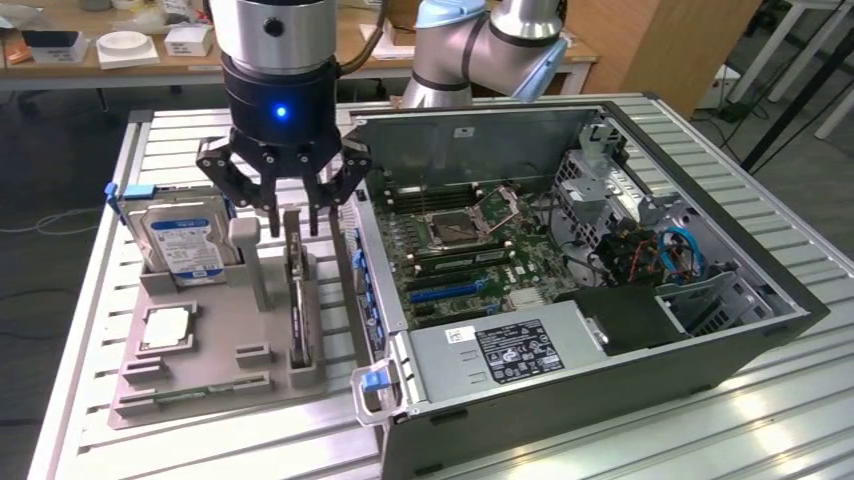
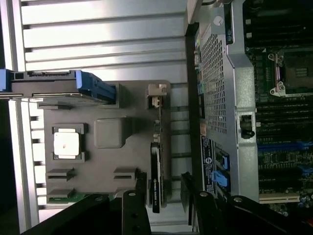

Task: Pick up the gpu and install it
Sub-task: 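Pick up the gpu and move the gpu toward the slot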

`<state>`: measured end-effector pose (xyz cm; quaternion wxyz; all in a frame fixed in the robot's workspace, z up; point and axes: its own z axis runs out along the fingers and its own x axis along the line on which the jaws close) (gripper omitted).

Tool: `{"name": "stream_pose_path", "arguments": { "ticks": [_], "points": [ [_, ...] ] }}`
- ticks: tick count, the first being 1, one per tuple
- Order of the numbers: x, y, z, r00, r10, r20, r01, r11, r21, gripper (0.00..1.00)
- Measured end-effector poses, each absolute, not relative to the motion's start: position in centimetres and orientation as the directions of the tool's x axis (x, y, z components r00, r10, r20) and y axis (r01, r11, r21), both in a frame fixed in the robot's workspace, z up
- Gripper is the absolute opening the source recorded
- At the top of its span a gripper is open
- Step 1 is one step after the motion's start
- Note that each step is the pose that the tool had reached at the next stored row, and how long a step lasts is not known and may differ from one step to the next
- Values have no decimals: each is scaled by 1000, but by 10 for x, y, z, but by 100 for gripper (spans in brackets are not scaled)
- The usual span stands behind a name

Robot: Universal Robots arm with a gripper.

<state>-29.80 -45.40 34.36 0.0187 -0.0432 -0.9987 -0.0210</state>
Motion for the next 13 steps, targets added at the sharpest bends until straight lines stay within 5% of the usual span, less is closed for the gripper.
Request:
{"name": "stream_pose_path", "arguments": {
  "ticks": [13],
  "points": [
    [-302, -458, 321, -996, 86, 39, 88, 995, 40, 42]
  ]
}}
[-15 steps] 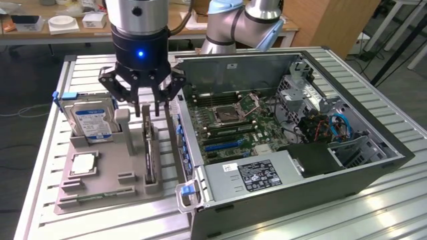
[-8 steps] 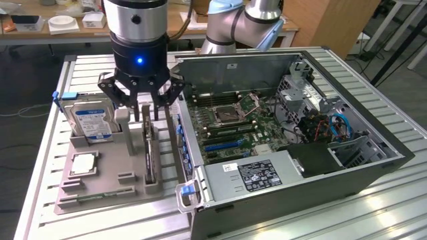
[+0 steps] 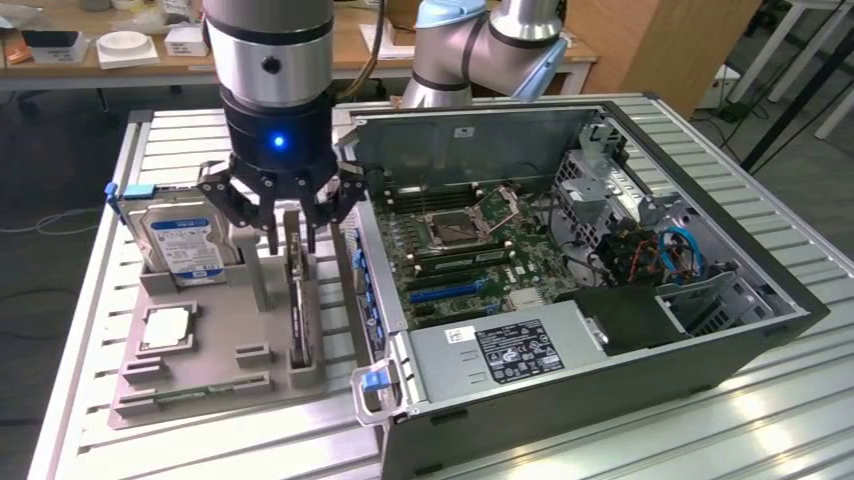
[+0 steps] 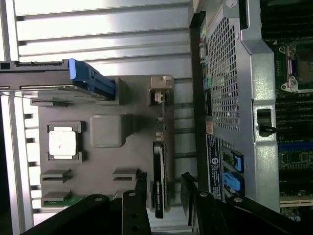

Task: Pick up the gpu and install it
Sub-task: 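Pick up the gpu and move the gpu toward the slot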

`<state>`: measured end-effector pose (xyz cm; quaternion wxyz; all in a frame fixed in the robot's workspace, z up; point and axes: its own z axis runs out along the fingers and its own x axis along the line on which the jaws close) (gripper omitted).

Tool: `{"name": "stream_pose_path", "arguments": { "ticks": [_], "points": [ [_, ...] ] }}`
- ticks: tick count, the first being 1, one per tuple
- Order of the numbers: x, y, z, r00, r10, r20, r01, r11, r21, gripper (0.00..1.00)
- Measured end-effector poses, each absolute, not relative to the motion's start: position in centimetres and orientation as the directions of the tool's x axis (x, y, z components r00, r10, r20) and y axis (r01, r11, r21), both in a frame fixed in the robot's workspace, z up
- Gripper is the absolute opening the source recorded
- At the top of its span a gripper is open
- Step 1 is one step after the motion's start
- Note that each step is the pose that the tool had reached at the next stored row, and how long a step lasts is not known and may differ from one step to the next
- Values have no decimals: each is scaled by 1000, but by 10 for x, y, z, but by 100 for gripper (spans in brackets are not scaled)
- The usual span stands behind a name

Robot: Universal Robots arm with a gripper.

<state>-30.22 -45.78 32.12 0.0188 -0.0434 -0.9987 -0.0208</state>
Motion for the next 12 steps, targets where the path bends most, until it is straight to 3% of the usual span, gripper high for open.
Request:
{"name": "stream_pose_path", "arguments": {
  "ticks": [12],
  "points": [
    [-303, -466, 299, -996, 86, 38, 87, 995, 40, 42]
  ]
}}
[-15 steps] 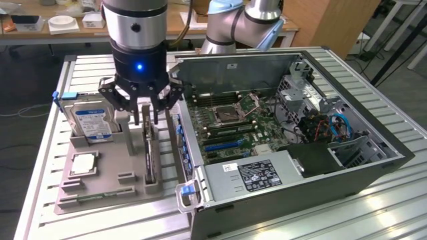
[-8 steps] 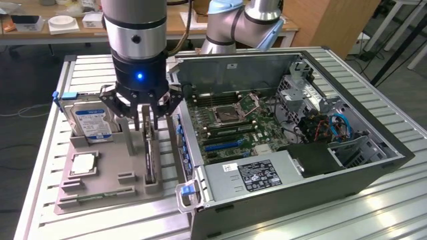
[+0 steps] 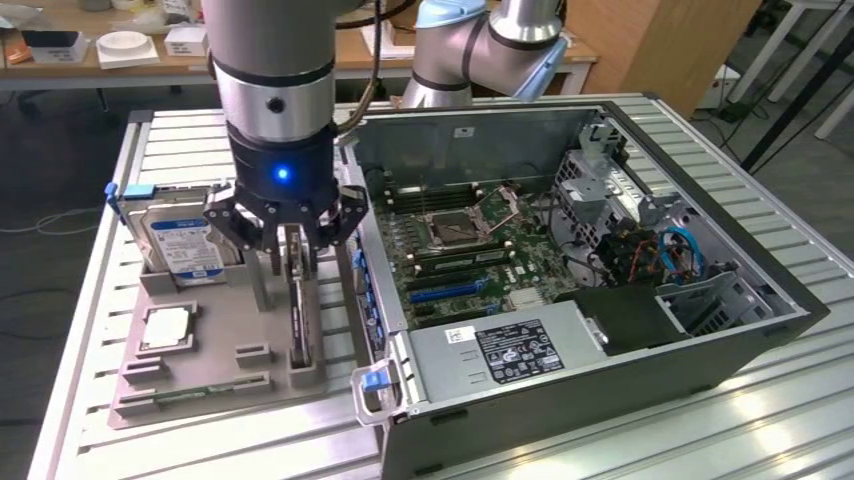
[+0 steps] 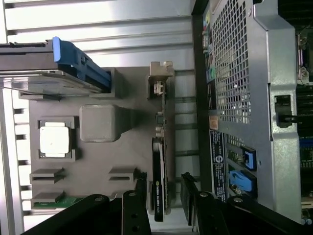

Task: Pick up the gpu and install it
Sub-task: 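Pick up the gpu and move the gpu toward the slot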

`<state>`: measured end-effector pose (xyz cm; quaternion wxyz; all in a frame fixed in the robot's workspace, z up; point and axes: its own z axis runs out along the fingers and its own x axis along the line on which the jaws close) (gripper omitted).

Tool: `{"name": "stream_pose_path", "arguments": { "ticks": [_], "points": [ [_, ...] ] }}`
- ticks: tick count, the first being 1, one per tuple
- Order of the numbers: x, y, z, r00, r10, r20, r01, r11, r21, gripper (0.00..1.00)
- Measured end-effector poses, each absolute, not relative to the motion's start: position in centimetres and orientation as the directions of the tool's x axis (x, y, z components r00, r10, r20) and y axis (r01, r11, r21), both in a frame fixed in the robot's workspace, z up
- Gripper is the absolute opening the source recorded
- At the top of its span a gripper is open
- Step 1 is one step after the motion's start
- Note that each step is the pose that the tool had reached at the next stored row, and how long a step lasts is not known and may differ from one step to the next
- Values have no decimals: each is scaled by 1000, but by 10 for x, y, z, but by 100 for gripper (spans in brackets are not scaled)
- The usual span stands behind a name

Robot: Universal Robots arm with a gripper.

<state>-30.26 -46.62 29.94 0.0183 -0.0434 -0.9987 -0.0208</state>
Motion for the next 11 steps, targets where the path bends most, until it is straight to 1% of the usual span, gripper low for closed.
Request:
{"name": "stream_pose_path", "arguments": {
  "ticks": [11],
  "points": [
    [-305, -473, 279, -996, 85, 38, 87, 995, 40, 42]
  ]
}}
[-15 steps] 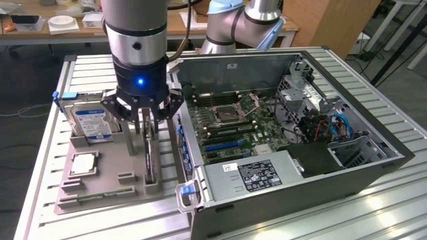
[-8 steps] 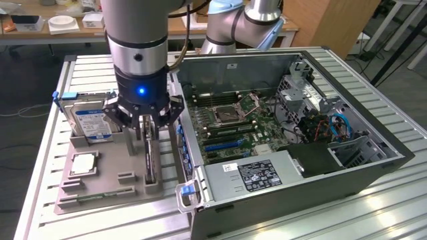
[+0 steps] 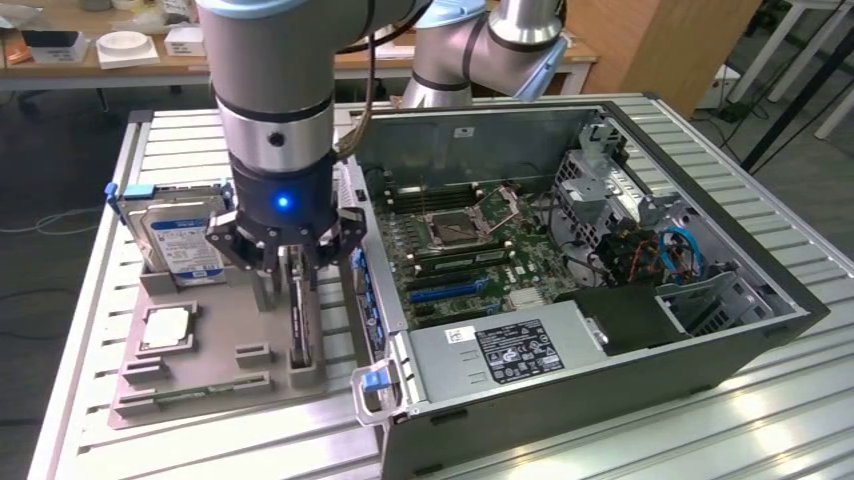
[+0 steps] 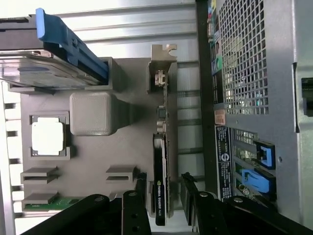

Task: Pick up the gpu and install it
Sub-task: 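Pick up the gpu and move the gpu toward the slot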

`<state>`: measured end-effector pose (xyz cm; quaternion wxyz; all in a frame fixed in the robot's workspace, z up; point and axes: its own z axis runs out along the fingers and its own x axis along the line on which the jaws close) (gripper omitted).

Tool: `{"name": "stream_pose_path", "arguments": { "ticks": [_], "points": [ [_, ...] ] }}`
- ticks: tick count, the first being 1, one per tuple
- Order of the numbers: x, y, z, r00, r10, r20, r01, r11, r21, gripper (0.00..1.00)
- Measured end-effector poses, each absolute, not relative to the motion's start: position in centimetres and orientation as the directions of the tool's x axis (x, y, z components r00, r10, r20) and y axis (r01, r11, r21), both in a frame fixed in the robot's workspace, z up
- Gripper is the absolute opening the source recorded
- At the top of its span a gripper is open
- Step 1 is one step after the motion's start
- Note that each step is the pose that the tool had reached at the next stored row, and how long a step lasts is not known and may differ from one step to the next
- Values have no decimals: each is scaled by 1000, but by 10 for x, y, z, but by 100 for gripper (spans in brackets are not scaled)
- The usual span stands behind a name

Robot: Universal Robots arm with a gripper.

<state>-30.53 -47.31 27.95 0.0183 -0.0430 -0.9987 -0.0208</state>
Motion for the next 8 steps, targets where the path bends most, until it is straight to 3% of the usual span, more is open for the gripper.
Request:
{"name": "stream_pose_path", "arguments": {
  "ticks": [8],
  "points": [
    [-307, -479, 265, -996, 83, 38, 85, 996, 40, 42]
  ]
}}
